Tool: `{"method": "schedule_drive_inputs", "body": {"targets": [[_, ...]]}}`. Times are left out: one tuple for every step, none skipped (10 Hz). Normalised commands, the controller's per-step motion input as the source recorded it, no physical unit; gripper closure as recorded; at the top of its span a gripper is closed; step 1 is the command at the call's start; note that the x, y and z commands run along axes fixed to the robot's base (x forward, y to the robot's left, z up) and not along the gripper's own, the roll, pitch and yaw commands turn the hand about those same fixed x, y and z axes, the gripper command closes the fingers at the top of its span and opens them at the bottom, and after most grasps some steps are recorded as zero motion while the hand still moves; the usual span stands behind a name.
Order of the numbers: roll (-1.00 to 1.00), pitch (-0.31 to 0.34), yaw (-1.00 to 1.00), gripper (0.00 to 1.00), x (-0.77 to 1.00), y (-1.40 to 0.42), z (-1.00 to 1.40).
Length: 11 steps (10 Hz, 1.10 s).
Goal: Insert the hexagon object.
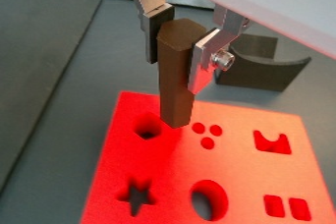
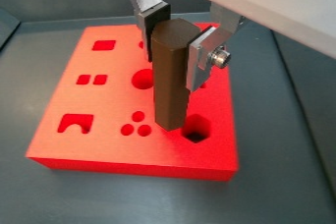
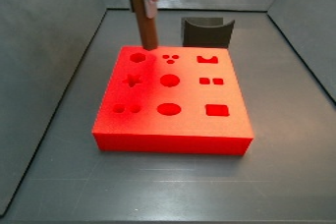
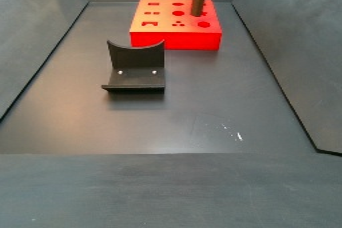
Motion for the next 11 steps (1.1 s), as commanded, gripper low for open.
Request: {"method": "schedule_drive_inputs", "body": {"targets": [[0.03,0.000,-0.05,1.00,-0.70,0.05,-0.12],[0.00,0.107,0.00,1.00,-0.03,0.00,-0.06],[0.00,0.020,0.00,1.00,-0.13,0.00,-0.11],[-0.03,0.000,0.00,1.00,-0.04,0.00,-0.05],[-0.04,0.000,0.00,1.00,0.00,0.00,-0.15],[-0.07,0.000,0.00,1.00,-0.13,0.01,-0.35],[-0.16,0.000,0.00,1.00,-0.08,0.01,-0.38],[-0.23,-0.019,0.00,1.00,0.00,-0.01,-0.12],[-0.21,-0.050,0.00,1.00,0.14,0.00,0.00],[-0.19,0.000,0.00,1.00,0.32,0.00,0.00],[-0.10,0.000,0.00,1.00,0.02,0.10,-0.17]]}}
